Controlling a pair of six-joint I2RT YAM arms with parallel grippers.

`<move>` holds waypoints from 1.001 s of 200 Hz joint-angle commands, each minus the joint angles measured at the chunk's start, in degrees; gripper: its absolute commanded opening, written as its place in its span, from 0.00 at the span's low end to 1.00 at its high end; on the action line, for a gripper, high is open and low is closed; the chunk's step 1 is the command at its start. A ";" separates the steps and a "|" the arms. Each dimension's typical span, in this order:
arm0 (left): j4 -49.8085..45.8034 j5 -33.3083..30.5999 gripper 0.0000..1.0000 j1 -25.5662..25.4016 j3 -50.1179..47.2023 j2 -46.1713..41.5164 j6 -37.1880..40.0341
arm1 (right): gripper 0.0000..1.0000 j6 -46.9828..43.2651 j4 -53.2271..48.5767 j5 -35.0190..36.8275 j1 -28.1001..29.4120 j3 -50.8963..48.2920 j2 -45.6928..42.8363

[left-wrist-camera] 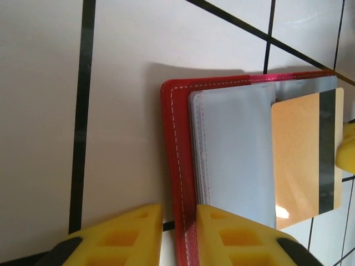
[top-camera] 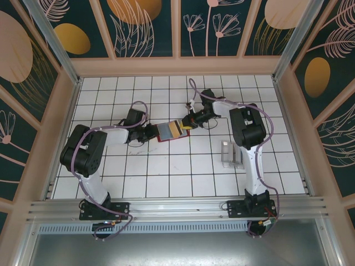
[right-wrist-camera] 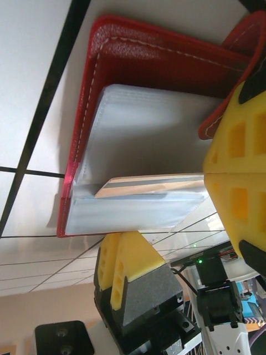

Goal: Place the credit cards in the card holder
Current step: Insert the credit card into the card slot.

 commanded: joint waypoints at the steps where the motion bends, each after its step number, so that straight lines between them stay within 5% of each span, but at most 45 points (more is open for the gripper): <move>1: 0.41 -2.31 0.18 -0.27 1.30 1.55 -0.26 | 0.00 -0.11 1.90 -2.48 0.50 -0.50 1.19; 108: -1.49 -4.87 0.11 -0.19 2.34 3.25 0.27 | 0.00 3.45 6.82 -2.67 2.34 -0.76 2.36; 200: -0.75 -5.15 0.09 -0.19 1.72 3.76 0.14 | 0.00 14.92 20.89 2.49 5.21 -7.15 -0.42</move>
